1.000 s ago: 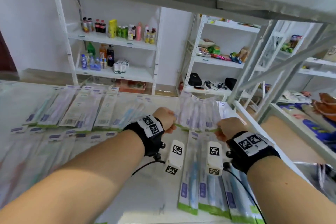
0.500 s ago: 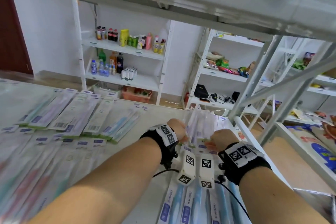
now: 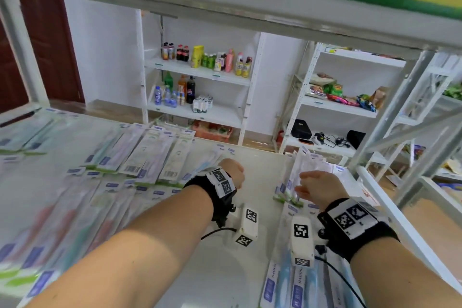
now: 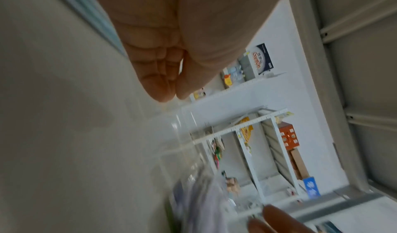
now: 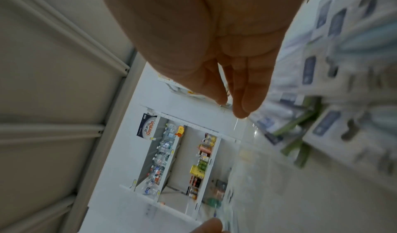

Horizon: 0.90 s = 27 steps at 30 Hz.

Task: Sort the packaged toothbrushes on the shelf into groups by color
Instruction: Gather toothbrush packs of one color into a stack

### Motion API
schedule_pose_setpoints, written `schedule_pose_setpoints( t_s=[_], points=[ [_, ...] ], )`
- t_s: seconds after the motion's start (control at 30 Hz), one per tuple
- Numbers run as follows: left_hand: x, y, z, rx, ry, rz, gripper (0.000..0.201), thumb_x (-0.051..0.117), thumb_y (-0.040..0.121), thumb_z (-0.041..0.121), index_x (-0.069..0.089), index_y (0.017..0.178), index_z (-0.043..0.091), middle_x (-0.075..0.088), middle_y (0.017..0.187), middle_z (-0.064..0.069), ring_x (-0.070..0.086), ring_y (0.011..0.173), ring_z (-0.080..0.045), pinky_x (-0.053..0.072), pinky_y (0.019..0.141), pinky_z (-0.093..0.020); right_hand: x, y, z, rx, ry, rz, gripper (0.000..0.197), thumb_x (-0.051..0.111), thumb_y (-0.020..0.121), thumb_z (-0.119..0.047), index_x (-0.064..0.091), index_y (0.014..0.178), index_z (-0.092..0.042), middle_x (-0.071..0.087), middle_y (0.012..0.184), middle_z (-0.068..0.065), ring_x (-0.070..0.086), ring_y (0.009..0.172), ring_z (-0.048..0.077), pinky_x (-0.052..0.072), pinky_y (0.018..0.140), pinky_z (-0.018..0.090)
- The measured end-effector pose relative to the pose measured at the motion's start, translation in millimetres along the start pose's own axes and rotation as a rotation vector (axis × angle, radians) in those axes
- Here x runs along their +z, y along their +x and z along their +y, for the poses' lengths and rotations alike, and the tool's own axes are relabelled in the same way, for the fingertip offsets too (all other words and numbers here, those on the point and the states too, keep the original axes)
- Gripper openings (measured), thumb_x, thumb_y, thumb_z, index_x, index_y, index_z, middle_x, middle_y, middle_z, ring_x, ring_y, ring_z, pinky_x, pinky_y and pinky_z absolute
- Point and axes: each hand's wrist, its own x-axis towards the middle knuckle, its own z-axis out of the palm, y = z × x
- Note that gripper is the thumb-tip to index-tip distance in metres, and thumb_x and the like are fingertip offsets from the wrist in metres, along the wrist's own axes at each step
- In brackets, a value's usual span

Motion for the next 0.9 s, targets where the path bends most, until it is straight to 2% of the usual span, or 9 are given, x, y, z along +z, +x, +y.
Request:
schedule_pose_setpoints(
  t_s=[0.13,0.23,0.3,0.37,0.5,0.63,0.77,0.83,0.9],
  points=[
    [-44,5,-33,-0.054,0.313,0.147,0.034,0.048,0.092,0.012,0.057,0.122,0.0,0.061,0.123,-0.014,0.06,0.098,-0.018,0.036,0.059,-0.019,30,-15,-1,-0.045,0.088,-0.104,0.019,0.047,0.088,0.006,0.063,0.092,-0.003,0.064,0.071,0.015,0.063,0.059,0.022,0.057,0.058,0.028],
    [-54,8,-51,-0.076,0.487,0.128,0.035,0.048,0.093,0.014,0.055,0.122,-0.004,0.06,0.123,-0.016,0.06,0.11,-0.016,0.028,0.05,-0.017,48,-28,-1,-0.073,0.044,-0.174,0.014,0.053,0.088,0.002,0.064,0.09,-0.005,0.065,0.074,0.013,0.065,0.063,0.022,0.054,0.059,0.03],
    [-54,6,-55,-0.104,0.552,0.071,0.036,0.048,0.093,0.016,0.054,0.121,-0.005,0.06,0.121,-0.016,0.06,0.109,-0.015,0.037,0.055,-0.021,56,-32,0,-0.066,0.041,-0.206,0.013,0.054,0.088,0.001,0.064,0.089,-0.006,0.065,0.078,0.012,0.065,0.063,0.021,0.052,0.056,0.028],
    [-53,4,-55,-0.12,0.617,-0.001,0.038,0.047,0.093,0.017,0.05,0.124,-0.005,0.06,0.121,-0.013,0.062,0.104,-0.021,0.048,0.074,-0.024,60,-36,0,-0.061,0.023,-0.215,0.012,0.055,0.088,0.0,0.065,0.091,-0.006,0.065,0.079,0.012,0.065,0.062,0.02,0.052,0.056,0.028],
    [-45,4,-48,-0.063,0.718,-0.11,0.056,0.052,0.089,0.023,0.034,0.139,0.005,0.056,0.125,-0.012,0.062,0.101,-0.025,0.051,0.089,-0.033,61,-39,4,-0.032,-0.012,-0.219,0.012,0.055,0.088,-0.002,0.065,0.094,-0.006,0.066,0.08,0.012,0.065,0.065,0.019,0.052,0.059,0.029],
    [-34,-3,-47,0.033,0.741,-0.15,0.036,0.056,0.086,0.02,0.058,0.121,0.01,0.063,0.117,-0.008,0.063,0.1,-0.022,0.051,0.087,-0.031,62,-42,9,-0.019,-0.043,-0.209,0.012,0.056,0.088,-0.003,0.065,0.093,-0.008,0.066,0.08,0.01,0.066,0.067,0.02,0.051,0.062,0.03],
    [-33,-17,-42,0.118,0.734,-0.238,0.036,0.051,0.089,0.011,0.055,0.125,0.009,0.067,0.11,-0.012,0.056,0.08,-0.024,0.05,0.081,-0.03,72,-48,8,-0.021,-0.069,-0.224,0.013,0.055,0.086,-0.003,0.066,0.091,-0.009,0.068,0.083,0.011,0.066,0.068,0.021,0.051,0.06,0.03],
    [-35,-23,-41,0.142,0.705,-0.261,0.041,0.051,0.091,0.011,0.05,0.132,0.012,0.063,0.12,-0.012,0.057,0.089,-0.025,0.047,0.082,-0.03,80,-51,6,-0.024,-0.087,-0.229,0.014,0.055,0.086,-0.003,0.066,0.092,-0.009,0.068,0.084,0.012,0.067,0.069,0.021,0.051,0.061,0.03],
    [-39,-30,-43,0.144,0.633,-0.259,0.044,0.054,0.091,0.014,0.05,0.135,0.017,0.055,0.132,-0.008,0.056,0.112,-0.026,0.044,0.092,-0.029,89,-53,3,-0.03,-0.108,-0.231,0.014,0.056,0.086,-0.004,0.067,0.092,-0.01,0.068,0.081,0.012,0.066,0.068,0.02,0.052,0.06,0.029]
  ],
)
